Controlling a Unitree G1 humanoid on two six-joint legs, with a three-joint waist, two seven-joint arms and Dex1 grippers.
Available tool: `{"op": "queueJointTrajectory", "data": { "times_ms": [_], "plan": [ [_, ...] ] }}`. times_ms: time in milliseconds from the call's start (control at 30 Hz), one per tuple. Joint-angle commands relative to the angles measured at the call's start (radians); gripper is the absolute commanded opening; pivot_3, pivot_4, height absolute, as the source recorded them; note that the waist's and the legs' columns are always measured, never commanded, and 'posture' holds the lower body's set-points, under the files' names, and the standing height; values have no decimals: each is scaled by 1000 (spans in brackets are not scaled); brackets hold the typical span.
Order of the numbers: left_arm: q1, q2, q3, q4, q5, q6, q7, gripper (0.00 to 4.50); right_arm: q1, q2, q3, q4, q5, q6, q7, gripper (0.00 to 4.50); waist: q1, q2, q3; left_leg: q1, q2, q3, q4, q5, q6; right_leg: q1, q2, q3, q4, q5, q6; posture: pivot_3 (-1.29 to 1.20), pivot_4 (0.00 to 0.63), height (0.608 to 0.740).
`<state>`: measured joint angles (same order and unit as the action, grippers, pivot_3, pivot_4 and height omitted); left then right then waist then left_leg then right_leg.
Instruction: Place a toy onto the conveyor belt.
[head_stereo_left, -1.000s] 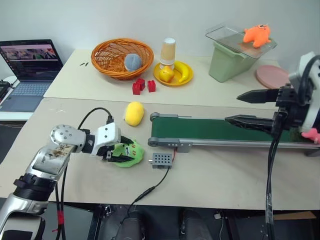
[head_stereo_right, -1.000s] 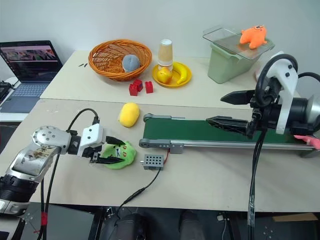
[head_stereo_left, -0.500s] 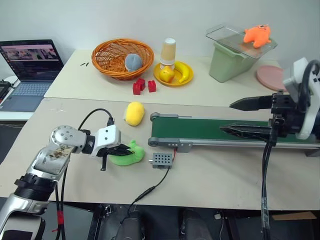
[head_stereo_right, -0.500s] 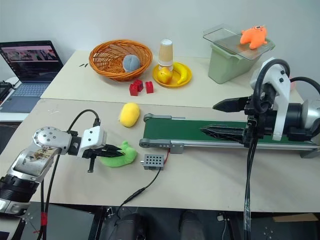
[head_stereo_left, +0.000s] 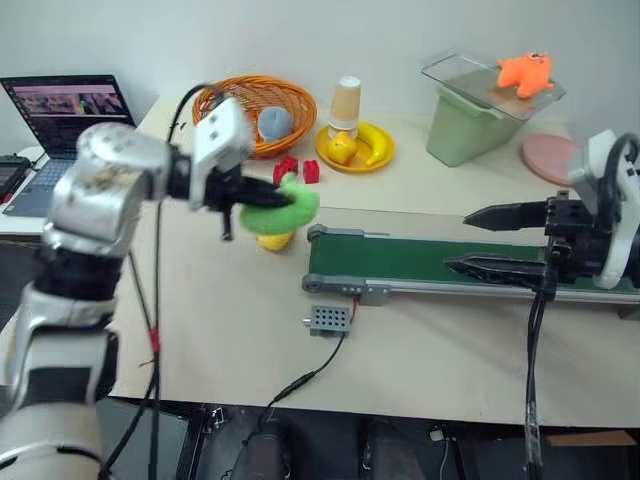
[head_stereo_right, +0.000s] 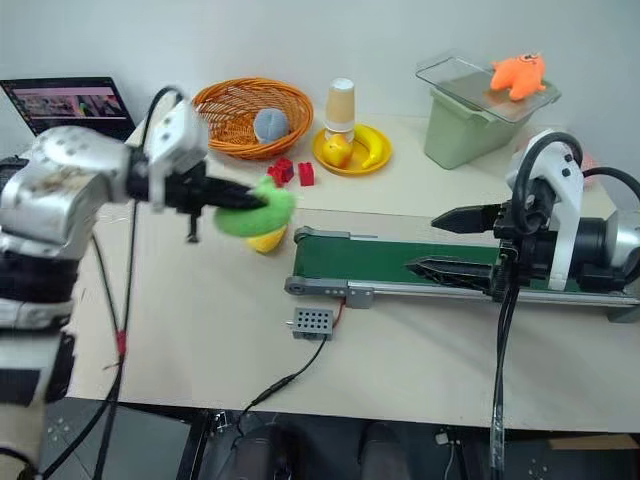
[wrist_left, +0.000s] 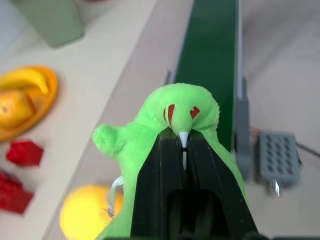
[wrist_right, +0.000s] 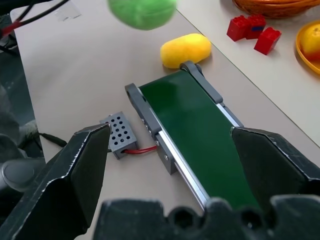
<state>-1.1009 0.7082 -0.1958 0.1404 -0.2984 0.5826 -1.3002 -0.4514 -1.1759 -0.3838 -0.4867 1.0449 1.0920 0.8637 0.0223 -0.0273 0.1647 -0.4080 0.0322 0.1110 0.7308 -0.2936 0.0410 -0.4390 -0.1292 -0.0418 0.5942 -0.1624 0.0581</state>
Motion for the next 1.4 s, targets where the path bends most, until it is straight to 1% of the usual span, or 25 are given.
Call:
{"op": "queueJointTrajectory", "data": {
  "times_ms": [33, 200, 333, 367, 433, 600, 733, 800, 833, 1033, 1067, 1100, 1133, 1167, 1400],
  "plan": [
    [-96, -89, -43, 62, 16, 11, 3, 56, -7, -3, -66, -18, 24, -10, -26, 4500, -2, 0, 0, 0, 0, 0, 0, 0, 0, 0, 0, 0, 0, 0, 0, 0, 150, 739],
    [-146, -175, -97, 158, 65, -36, -3, 56, 29, -5, -120, -48, 49, 12, -63, 4500, -9, 0, 0, 0, 0, -1, 0, 0, 0, -1, 0, 0, 0, 0, 0, 0, 150, 739],
    [-134, -216, -147, 211, 116, -138, -34, 56, 76, -4, -175, -76, 74, 26, -91, 4500, -10, 0, 0, 0, 0, -1, 0, -1, 2, -1, 0, 1, 0, 0, 0, 0, 150, 739],
    [-129, -225, -157, 223, 127, -160, -39, 56, 83, -5, -184, -80, 80, 27, -97, 4500, -10, 0, 0, 0, 0, -1, 0, -3, 5, -1, 0, 1, 0, 0, 0, 0, 150, 739],
    [-116, -248, -178, 243, 148, -193, -43, 56, 99, -7, -204, -88, 91, 32, -108, 4500, -9, 0, 0, 0, 0, -2, 0, -3, 6, -1, 0, 1, 0, 0, 0, 0, 150, 739],
    [-83, -293, -208, 244, 192, -252, -39, 56, 128, -16, -237, -93, 109, 32, -124, 4500, -8, 0, 0, -1, 0, -3, 0, -4, 7, -1, 0, 1, 0, 0, 0, 0, 150, 739],
    [-43, -307, -230, 221, 234, -306, -27, 56, 145, -23, -253, -93, 116, 28, -127, 4500, -8, 0, 0, 0, 0, -6, 0, -4, 7, -1, 0, 1, 0, 0, 0, 0, 150, 739],
    [-28, -315, -224, 201, 230, -287, -28, 679, 153, -26, -260, -95, 118, 26, -128, 4500, -8, 0, 0, 0, 0, -7, 0, -4, 7, -1, 0, 1, 0, 0, 0, 0, 150, 739],
    [-22, -319, -219, 189, 224, -272, -28, 799, 156, -27, -261, -96, 119, 24, -128, 4500, -8, 0, 0, 0, 0, -8, 0, -4, 7, -1, 0, 1, 0, 0, 0, 0, 150, 739],
    [-12, -314, -200, 138, 216, -227, -16, 3016, 160, -32, -253, -96, 122, 15, -130, 4500, -8, 0, 0, 0, 1, -9, 0, -4, 7, -1, 0, 1, 0, 0, 0, 0, 150, 739],
    [-18, -313, -190, 133, 211, -214, -10, 3337, 157, -32, -246, -95, 122, 12, -130, 4500, -8, 0, 0, 0, 0, -9, 0, -4, 7, -1, 0, 1, 0, 0, 0, 0, 150, 739],
    [-33, -313, -175, 130, 205, -199, 1, 3791, 150, -33, -237, -93, 122, 10, -132, 4500, -9, 0, 0, 0, 0, -9, 0, -4, 7, -1, 0, 1, 0, 0, 0, 0, 150, 739],
    [-43, -314, -165, 127, 202, -189, 9, 4048, 146, -34, -232, -91, 122, 8, -132, 4500, -9, 0, 0, 0, 0, -9, 0, -4, 7, -1, 0, 1, 0, 0, 0, 0, 150, 739],
    [-65, -320, -145, 126, 193, -164, 26, 4421, 140, -35, -224, -89, 122, 6, -134, 4500, -9, 0, 0, 0, 1, -9, 0, -4, 7, -1, 0, 1, 0, 0, 0, 0, 150, 739],
    [-191, -341, -26, 132, 129, -25, 113, 4473, 115, -33, -194, -91, 130, 4, -148, 4500, -6, 0, 0, -1, 0, -10, 0, -4, 7, -1, 0, 1, 0, 0, 1, 0, 150, 739]
  ]
}}
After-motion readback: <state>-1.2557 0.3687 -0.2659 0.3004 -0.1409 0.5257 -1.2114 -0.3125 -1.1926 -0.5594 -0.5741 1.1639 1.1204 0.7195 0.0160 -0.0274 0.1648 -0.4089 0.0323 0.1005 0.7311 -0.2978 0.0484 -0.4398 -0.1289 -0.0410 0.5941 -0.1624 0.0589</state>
